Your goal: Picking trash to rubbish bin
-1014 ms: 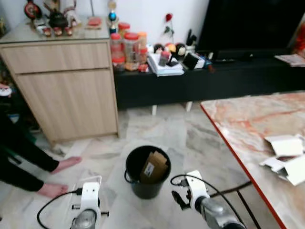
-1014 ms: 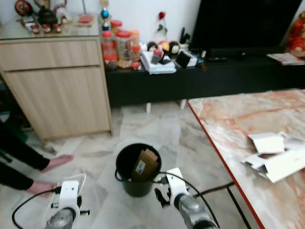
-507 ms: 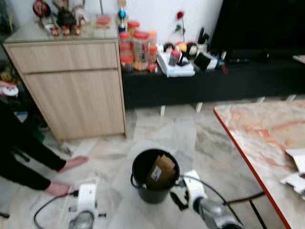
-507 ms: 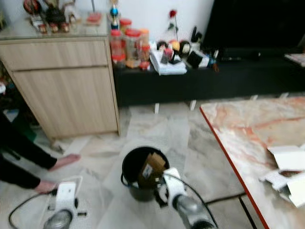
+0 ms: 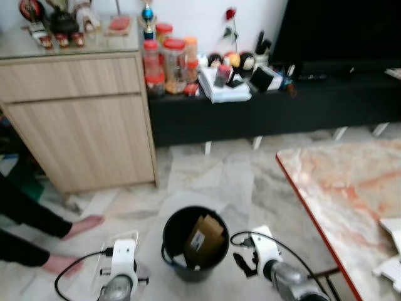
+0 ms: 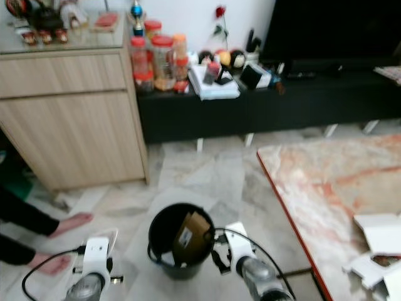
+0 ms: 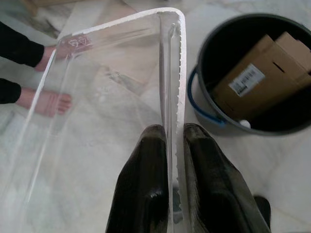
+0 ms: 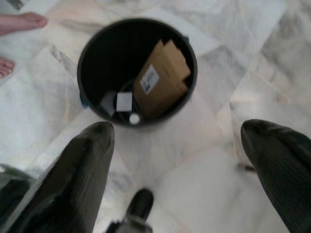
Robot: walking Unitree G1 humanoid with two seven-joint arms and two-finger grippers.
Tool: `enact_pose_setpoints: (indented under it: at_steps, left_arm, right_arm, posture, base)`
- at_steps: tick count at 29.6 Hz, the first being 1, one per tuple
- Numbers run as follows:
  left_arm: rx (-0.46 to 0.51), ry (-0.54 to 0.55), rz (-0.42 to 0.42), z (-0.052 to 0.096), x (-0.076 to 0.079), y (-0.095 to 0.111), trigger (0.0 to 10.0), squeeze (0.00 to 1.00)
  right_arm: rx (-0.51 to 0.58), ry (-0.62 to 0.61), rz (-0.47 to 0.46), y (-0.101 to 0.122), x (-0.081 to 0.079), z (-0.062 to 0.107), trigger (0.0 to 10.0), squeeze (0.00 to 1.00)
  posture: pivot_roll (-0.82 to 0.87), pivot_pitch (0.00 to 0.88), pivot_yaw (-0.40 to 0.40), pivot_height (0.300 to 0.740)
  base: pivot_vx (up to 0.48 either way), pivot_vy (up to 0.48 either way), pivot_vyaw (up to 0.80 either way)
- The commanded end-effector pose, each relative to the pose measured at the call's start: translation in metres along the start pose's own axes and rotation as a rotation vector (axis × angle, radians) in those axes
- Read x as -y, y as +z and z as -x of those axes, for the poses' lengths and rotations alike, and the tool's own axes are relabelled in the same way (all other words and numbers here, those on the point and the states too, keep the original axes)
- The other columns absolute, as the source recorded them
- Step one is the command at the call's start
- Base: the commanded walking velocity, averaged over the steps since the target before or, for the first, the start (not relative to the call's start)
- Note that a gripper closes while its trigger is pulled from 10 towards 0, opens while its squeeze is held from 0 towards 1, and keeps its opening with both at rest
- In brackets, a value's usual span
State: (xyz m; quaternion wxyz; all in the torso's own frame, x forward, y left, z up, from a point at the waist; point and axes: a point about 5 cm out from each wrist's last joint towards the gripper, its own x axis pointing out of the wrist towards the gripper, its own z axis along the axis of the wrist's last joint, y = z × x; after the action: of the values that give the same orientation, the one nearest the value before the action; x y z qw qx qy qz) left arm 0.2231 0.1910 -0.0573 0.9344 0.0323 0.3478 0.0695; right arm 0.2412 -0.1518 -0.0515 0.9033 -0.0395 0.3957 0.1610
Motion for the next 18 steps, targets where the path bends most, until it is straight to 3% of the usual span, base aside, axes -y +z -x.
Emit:
enact_pose_setpoints:
  at_steps: [1, 6, 13, 18]
  left_arm:
    - [-0.010, 0.022, -0.001, 0.0003, -0.0075, -0.0021, 10.0, 0.00]
    - [-0.008, 0.021, -0.001, 0.0002, -0.0073, -0.0018, 10.0, 0.00]
    - [-0.008, 0.020, -0.002, 0.0002, -0.0075, -0.0016, 10.0, 0.00]
    - [-0.010, 0.012, -0.002, 0.0001, -0.0067, -0.0016, 10.0, 0.00]
  right_arm:
    - [0.012, 0.017, 0.001, 0.0047, -0.0070, -0.0026, 10.0, 0.00]
    - [0.010, 0.018, -0.003, 0.0044, -0.0069, -0.0026, 10.0, 0.00]
    - [0.009, 0.020, -0.006, 0.0045, -0.0072, -0.0027, 10.0, 0.00]
    - [0.014, 0.020, -0.006, 0.0049, -0.0077, -0.0028, 10.0, 0.00]
  posture:
    - [-0.01, 0.041, -0.065, 0.740]
    - [-0.01, 0.043, -0.064, 0.740]
    - [-0.01, 0.043, -0.064, 0.740]
    - [-0.01, 0.045, -0.063, 0.740]
  base:
    - [0.356, 0.000, 0.00]
    - [0.362, 0.000, 0.00]
    - [0.363, 0.000, -0.55]
    - [0.360, 0.000, 0.00]
